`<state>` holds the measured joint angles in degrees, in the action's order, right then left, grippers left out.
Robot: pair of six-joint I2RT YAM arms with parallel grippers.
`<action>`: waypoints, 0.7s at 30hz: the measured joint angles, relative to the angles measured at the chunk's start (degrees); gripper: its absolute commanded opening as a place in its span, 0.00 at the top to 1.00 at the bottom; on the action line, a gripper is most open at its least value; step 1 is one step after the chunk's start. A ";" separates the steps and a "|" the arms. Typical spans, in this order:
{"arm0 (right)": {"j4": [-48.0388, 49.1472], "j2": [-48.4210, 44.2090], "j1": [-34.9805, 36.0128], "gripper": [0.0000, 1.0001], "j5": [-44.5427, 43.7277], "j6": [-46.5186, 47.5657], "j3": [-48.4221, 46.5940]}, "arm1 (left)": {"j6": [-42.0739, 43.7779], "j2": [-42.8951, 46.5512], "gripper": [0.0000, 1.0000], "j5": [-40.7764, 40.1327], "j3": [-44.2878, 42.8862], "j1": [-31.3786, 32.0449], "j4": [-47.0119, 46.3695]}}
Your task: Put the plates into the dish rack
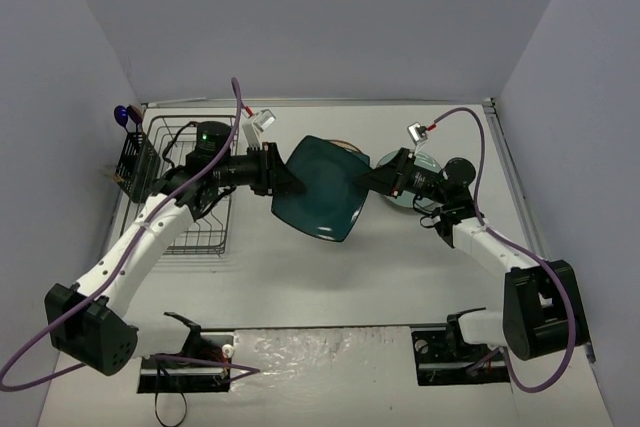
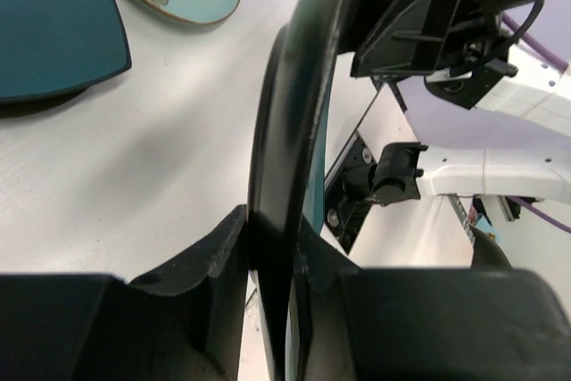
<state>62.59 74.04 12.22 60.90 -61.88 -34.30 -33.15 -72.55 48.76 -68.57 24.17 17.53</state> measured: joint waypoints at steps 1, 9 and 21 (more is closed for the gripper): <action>-0.79 0.00 0.14 0.33 -0.02 0.84 -0.38 | 0.48 0.29 1.00 -0.44 0.02 0.03 0.41; -16.18 -1.10 0.27 0.00 -2.36 14.19 -5.43 | 3.99 2.58 1.00 -5.82 0.01 -1.10 6.81; -44.84 -6.57 0.10 0.00 -18.47 33.82 -8.35 | 18.39 4.58 1.00 -30.34 -19.22 -7.55 32.68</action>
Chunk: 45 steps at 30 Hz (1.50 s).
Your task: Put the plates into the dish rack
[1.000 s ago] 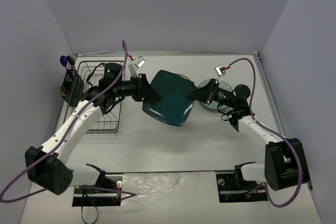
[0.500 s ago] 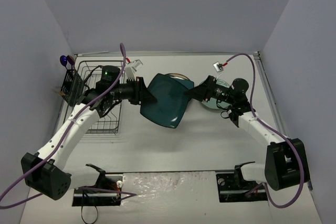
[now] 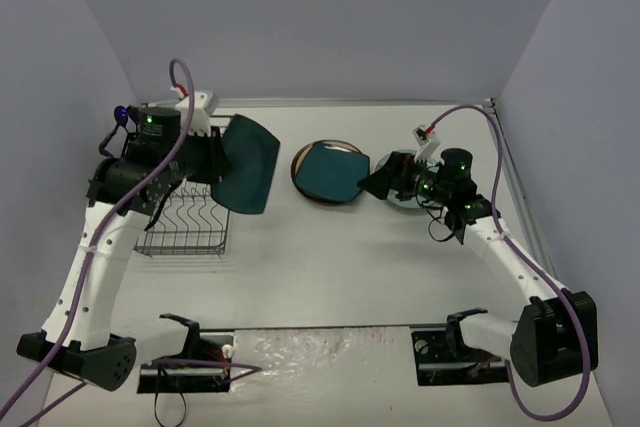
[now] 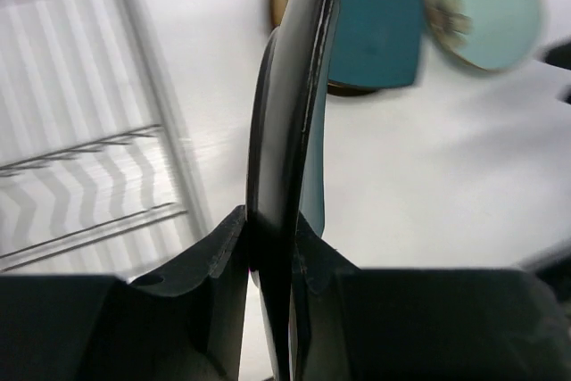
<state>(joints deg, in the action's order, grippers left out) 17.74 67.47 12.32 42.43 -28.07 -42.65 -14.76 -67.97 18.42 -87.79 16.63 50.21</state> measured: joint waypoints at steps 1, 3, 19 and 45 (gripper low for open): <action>-1.27 -1.34 0.00 0.00 -1.55 1.01 0.00 | 1.47 0.43 1.00 -3.87 -1.67 -0.36 1.64; -3.52 -3.88 0.00 0.00 -4.43 2.76 0.00 | 4.15 1.36 1.00 -10.81 -3.92 -1.58 4.37; -9.45 -10.92 5.74 0.00 -11.86 6.51 0.57 | 23.99 -1.55 1.00 -31.78 2.03 -18.50 3.14; -12.86 -11.99 14.73 0.00 -16.18 10.20 1.01 | 32.24 -11.39 1.00 -16.41 11.12 -31.75 -9.82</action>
<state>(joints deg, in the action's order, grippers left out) 4.89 55.48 27.05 26.25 -17.87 -41.65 17.48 -79.36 2.00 -76.66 -15.12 40.39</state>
